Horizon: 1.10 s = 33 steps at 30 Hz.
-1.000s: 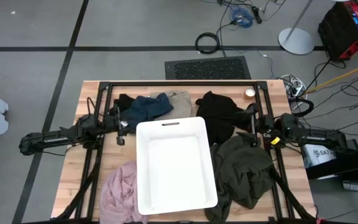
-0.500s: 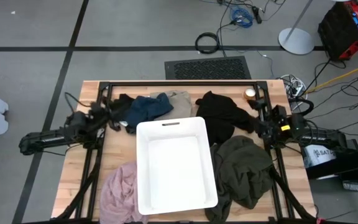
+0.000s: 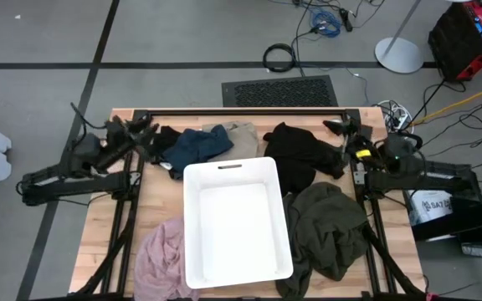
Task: Sort clothes
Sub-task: Put the blue shorts into the white laundry bin
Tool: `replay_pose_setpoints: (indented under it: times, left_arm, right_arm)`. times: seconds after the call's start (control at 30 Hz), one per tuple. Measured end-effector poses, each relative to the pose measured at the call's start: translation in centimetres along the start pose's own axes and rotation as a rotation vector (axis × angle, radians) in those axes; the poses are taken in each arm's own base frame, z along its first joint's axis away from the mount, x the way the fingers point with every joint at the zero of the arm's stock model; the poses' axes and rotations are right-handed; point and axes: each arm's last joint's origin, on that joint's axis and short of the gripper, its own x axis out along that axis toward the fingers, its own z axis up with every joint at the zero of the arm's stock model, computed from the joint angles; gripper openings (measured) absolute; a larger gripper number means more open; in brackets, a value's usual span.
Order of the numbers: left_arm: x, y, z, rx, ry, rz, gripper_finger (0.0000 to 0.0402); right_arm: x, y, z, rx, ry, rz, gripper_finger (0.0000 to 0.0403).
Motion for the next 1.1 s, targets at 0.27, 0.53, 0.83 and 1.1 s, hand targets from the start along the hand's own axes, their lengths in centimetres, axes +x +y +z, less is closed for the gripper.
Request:
replay_pose_setpoints:
  times: [0.27,0.53,0.83,1.1]
  left_arm:
    - [1.3,-1.0,-0.8,0.009,0.352,-0.072,0.0171]
    - [1.9,-1.8,-2.0,-0.072,0.520,-0.199,0.0171]
    - [3.3,-1.6,-4.6,0.018,0.547,0.025,0.0171]
    - [4.1,-1.1,-6.8,0.096,0.632,0.063,0.0171]
  right_arm:
    - [3.3,1.4,1.4,-0.055,0.269,-0.042,0.0396]
    - [4.5,2.1,2.7,-0.063,0.432,-0.036,0.0396]
    - [5.8,0.7,2.8,-0.132,0.386,-0.204,0.0396]
    - [7.2,-2.3,3.3,-0.063,0.338,-0.281,0.0396]
